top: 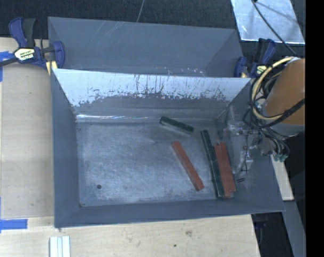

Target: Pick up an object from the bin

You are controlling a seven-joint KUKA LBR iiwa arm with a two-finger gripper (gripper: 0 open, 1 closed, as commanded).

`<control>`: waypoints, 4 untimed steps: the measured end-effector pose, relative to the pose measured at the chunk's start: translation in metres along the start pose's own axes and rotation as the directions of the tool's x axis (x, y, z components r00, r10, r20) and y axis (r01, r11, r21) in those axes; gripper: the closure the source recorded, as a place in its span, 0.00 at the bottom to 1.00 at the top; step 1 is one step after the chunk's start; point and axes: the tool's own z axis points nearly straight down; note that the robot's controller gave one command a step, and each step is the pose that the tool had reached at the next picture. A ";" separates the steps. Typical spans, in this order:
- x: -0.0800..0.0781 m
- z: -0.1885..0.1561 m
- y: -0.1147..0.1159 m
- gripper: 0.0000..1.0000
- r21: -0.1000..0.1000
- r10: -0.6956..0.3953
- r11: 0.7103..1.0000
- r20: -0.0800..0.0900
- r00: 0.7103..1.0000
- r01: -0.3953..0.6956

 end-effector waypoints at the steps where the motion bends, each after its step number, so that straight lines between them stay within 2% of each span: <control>1: 0.035 0.061 0.000 0.00 -0.002 -0.091 0.996 -0.004 0.996 0.091; 2: 0.024 0.079 0.020 0.00 -0.001 -0.165 0.986 -0.003 0.986 0.165; 3: 0.029 0.071 -0.008 1.00 -0.001 -0.672 0.740 0.003 0.740 0.672; 4: 0.028 0.073 0.002 0.00 -0.014 -0.673 0.739 0.013 0.739 0.673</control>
Offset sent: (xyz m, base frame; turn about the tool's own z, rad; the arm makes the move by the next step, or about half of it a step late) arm -0.0111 0.0353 -0.0775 -0.1696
